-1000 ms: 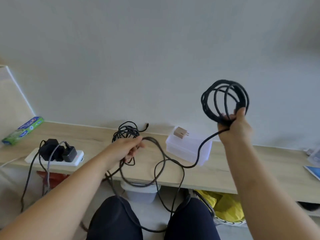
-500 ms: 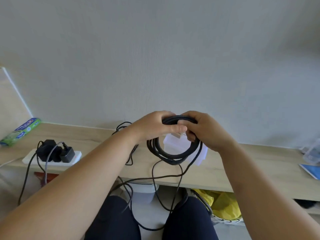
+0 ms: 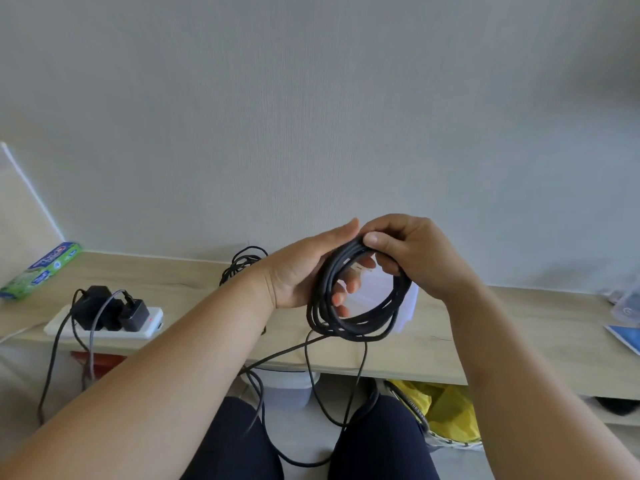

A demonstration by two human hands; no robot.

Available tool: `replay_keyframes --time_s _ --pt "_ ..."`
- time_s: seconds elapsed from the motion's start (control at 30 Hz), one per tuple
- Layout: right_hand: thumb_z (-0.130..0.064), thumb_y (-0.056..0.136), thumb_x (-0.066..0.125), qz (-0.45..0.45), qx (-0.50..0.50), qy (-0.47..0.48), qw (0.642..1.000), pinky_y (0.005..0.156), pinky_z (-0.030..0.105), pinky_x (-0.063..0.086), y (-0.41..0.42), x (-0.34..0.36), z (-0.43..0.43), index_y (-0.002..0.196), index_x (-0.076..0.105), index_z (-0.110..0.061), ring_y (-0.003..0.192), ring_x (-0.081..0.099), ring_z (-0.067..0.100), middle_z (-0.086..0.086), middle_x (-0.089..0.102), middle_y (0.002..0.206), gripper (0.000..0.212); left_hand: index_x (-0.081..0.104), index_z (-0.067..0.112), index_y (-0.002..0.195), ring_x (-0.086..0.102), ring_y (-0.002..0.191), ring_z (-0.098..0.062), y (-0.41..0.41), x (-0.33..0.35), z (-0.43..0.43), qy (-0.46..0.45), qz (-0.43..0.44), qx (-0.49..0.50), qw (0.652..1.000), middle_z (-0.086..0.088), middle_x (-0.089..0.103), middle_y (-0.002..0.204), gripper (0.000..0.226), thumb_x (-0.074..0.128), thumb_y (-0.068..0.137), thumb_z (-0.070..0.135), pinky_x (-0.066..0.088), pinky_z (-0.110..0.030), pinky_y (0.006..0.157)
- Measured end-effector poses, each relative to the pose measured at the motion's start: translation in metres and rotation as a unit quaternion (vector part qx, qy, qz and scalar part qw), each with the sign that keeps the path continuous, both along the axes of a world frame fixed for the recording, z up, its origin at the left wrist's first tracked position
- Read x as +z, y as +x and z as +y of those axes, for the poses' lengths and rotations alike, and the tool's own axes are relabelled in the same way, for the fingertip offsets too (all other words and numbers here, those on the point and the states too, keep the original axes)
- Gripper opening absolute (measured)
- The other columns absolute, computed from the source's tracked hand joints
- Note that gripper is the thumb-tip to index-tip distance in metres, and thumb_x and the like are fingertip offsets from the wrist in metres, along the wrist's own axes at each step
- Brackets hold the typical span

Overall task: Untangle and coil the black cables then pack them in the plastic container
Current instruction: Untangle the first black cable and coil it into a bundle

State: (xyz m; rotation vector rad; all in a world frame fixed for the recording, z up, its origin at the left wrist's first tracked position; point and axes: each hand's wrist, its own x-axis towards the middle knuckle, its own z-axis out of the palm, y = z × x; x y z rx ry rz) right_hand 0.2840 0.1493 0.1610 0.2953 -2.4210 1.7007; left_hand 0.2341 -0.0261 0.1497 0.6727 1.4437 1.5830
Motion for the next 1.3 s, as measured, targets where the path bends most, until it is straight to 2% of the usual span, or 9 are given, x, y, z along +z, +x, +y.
replay_keyframes --time_s 0.17,0.33,0.53,0.73,0.87,0.97,1.1,1.2,1.3 --pt "-0.034 0.092 0.057 0.060 -0.042 -0.067 0.995 0.065 0.023 0.051 -0.010 0.000 -0.001 0.092 0.069 -0.021 0.067 0.062 0.012 -0.007 0.068 0.075 0.018 0.048 0.010 0.078 0.028 0.033 -0.007 0.002 0.016 0.003 0.026 0.026 0.059 0.998 0.006 0.029 0.041 0.035 0.047 0.082 0.045 0.035 -0.019 0.039" --pt "-0.073 0.077 0.029 -0.132 0.036 -0.229 0.964 0.104 0.044 0.038 -0.032 -0.053 0.003 0.126 0.053 -0.028 0.122 0.055 0.019 -0.001 0.062 0.127 0.071 0.041 0.016 0.070 0.021 0.030 -0.004 -0.007 0.037 0.003 0.160 -0.032 0.160 0.974 0.009 0.024 0.040 0.031 0.046 0.082 0.044 0.023 -0.015 0.032" --pt "-0.067 0.063 0.071 -0.113 0.104 -0.290 0.945 0.100 0.040 0.045 -0.040 -0.062 -0.014 0.126 0.052 -0.023 0.111 0.060 0.016 0.000 0.064 0.121 0.079 0.039 0.018 0.068 0.021 0.027 -0.002 -0.011 0.065 0.005 0.296 -0.070 0.243 0.921 0.010 0.023 0.037 0.037 0.039 0.093 0.044 0.020 -0.014 0.028" --pt "-0.023 0.094 0.056 -0.192 0.079 -0.093 0.974 0.094 0.030 0.042 -0.039 -0.072 -0.043 0.111 0.053 -0.020 0.097 0.063 0.011 0.000 0.068 0.094 0.018 0.038 0.018 0.066 0.022 0.026 -0.004 -0.005 0.112 0.008 0.387 -0.073 0.256 0.883 0.010 0.024 0.037 0.041 0.036 0.097 0.045 0.021 -0.014 0.028" --pt "-0.024 0.099 0.046 -0.199 -0.063 -0.168 0.964 0.068 0.033 0.056 -0.040 -0.067 -0.028 0.107 0.055 -0.005 0.062 0.059 0.020 0.007 0.057 0.069 0.023 0.039 0.017 0.065 0.023 0.030 -0.006 -0.006 0.135 0.008 0.410 -0.068 0.341 0.843 0.008 0.025 0.041 0.041 0.040 0.097 0.042 0.024 -0.017 0.032" --pt "-0.030 0.097 0.049 -0.173 -0.170 -0.004 0.970 0.054 0.024 0.049 -0.034 -0.065 -0.001 0.099 0.058 -0.006 0.052 0.049 0.013 0.001 0.055 0.065 0.026 0.038 0.017 0.064 0.026 0.032 -0.010 -0.022 0.133 -0.005 0.397 -0.071 0.446 0.799 0.006 0.028 0.042 0.042 0.043 0.098 0.041 0.025 -0.017 0.037" --pt "-0.028 0.096 0.050 -0.107 -0.033 0.338 0.934 0.058 0.010 0.040 -0.013 -0.045 0.000 0.106 0.062 -0.026 0.069 0.056 0.009 -0.008 0.061 0.078 0.016 0.037 0.015 0.068 0.031 0.033 -0.011 -0.040 0.097 -0.013 0.288 0.012 0.557 0.779 0.005 0.033 0.042 0.040 0.041 0.100 0.040 0.030 -0.018 0.040" --pt "-0.028 0.098 0.048 -0.010 0.045 0.438 0.898 0.080 0.015 0.042 -0.001 -0.014 -0.015 0.121 0.062 -0.028 0.086 0.054 0.004 -0.010 0.064 0.101 0.027 0.041 0.014 0.071 0.039 0.036 -0.014 -0.042 0.061 -0.009 0.126 0.170 0.556 0.804 0.003 0.045 0.046 0.038 0.040 0.100 0.038 0.034 -0.024 0.043" --pt "-0.026 0.097 0.049 0.085 0.080 0.467 0.877 0.075 0.010 0.035 0.007 0.017 -0.030 0.120 0.063 -0.027 0.078 0.046 -0.004 -0.022 0.053 0.085 0.027 0.046 0.015 0.075 0.049 0.042 -0.015 -0.028 0.039 -0.004 -0.006 0.306 0.453 0.837 0.000 0.055 0.052 0.033 0.042 0.099 0.037 0.038 -0.020 0.043"
